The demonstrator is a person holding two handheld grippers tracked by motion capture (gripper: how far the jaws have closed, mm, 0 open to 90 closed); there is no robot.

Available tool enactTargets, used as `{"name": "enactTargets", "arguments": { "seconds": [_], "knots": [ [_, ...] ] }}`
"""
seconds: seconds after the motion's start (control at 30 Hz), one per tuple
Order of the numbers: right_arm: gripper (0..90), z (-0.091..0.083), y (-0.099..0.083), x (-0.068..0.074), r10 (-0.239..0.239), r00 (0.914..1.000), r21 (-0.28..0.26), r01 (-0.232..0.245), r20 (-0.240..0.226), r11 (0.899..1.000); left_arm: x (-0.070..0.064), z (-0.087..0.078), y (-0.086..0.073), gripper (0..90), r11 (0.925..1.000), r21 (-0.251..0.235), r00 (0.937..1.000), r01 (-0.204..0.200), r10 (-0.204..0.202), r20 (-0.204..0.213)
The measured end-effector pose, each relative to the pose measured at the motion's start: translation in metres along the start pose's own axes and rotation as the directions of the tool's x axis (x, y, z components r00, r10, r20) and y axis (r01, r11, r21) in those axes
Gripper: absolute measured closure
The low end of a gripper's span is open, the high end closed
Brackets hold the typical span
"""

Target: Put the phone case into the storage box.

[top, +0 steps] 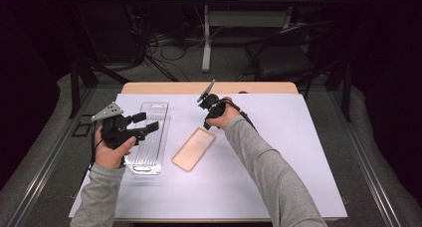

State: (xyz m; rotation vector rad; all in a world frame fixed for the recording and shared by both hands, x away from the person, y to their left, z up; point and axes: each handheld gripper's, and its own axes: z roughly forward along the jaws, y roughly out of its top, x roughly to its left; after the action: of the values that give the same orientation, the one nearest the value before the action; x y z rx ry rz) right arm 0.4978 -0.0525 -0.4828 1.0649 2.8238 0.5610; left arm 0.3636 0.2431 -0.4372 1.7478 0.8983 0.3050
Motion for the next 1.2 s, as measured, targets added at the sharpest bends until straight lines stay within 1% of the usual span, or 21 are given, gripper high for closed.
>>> {"name": "enactTargets", "arguments": {
  "seconds": [0.1,0.23,0.27,0.3,0.37,0.47,0.5,0.57,0.63,0.9,0.93,0.97,1.07,1.1,1.13,1.2],
  "knots": [
    [61.9,0.002,-0.001,0.0,-0.004,0.9999,0.013,0.004,0.015,1.0,0.0,0.0,0.0,29.7,1.0,0.003,1.0,-0.003,0.003,-0.002],
    [63.4,0.005,-0.001,0.002,-0.013,0.9996,0.026,0.012,0.025,1.0,0.0,0.001,0.0,29.7,1.0,0.003,1.0,0.001,-0.001,-0.004],
    [63.6,0.006,-0.002,0.002,-0.023,0.9994,0.031,0.022,0.025,0.999,0.001,0.001,-0.001,29.7,1.0,0.004,1.0,0.001,-0.001,-0.003],
    [64.2,0.007,-0.002,0.003,-0.029,0.9992,0.03,0.028,0.028,0.999,0.001,0.001,-0.001,29.7,1.0,0.004,1.0,0.0,0.0,-0.004],
    [66.4,0.008,-0.001,0.004,-0.024,0.9993,0.038,0.023,0.03,0.999,0.001,0.002,-0.001,29.7,1.0,0.006,1.0,-0.004,0.004,-0.002],
    [68.5,0.011,-0.001,0.004,-0.046,0.9982,0.046,0.044,0.037,0.998,0.001,0.002,-0.001,29.7,0.9999,0.01,1.0,-0.005,0.005,-0.001],
    [69.4,0.012,-0.001,0.005,-0.046,0.9983,0.053,0.044,0.036,0.998,0.001,0.002,-0.001,29.7,0.9999,0.01,1.0,-0.005,0.005,0.0],
    [70.9,0.015,-0.001,0.004,-0.057,0.9977,0.05,0.055,0.038,0.997,0.001,0.003,-0.001,29.7,0.9999,0.012,1.0,-0.002,0.002,0.0],
    [72.5,0.017,-0.001,0.004,-0.046,0.9984,0.05,0.044,0.034,0.998,0.001,0.003,-0.002,29.7,0.9999,0.011,1.0,-0.001,0.001,0.001],
    [76.1,0.03,0.0,0.001,-0.054,0.998,0.055,0.052,0.033,0.997,0.001,0.004,-0.003,29.7,0.9999,0.015,1.0,-0.001,0.001,-0.004],
    [76.4,0.031,0.0,0.001,-0.047,0.9984,0.058,0.045,0.032,0.997,0.001,0.004,-0.003,29.7,0.9999,0.015,1.0,-0.001,0.001,-0.005],
    [76.6,0.032,0.0,0.0,-0.057,0.9977,0.054,0.055,0.036,0.997,0.002,0.004,-0.003,29.8,0.9999,0.015,1.0,0.0,0.0,-0.006],
    [76.9,0.034,0.0,-0.001,-0.057,0.9978,0.058,0.054,0.036,0.997,0.003,0.003,-0.003,29.7,0.9999,0.016,1.0,0.003,-0.003,-0.006],
    [77.0,0.034,0.0,-0.001,-0.046,0.9982,0.065,0.044,0.037,0.997,0.003,0.003,-0.003,29.7,0.9999,0.014,1.0,0.004,-0.004,-0.008],
    [77.1,0.035,-0.001,-0.003,-0.057,0.9977,0.065,0.054,0.038,0.996,0.003,0.003,-0.003,29.7,0.9999,0.014,1.0,0.003,-0.003,-0.008],
    [77.7,0.036,-0.001,-0.004,-0.055,0.9979,0.06,0.053,0.033,0.997,0.003,0.003,-0.003,29.7,0.9999,0.015,1.0,0.003,-0.003,-0.008]
  ]
}}
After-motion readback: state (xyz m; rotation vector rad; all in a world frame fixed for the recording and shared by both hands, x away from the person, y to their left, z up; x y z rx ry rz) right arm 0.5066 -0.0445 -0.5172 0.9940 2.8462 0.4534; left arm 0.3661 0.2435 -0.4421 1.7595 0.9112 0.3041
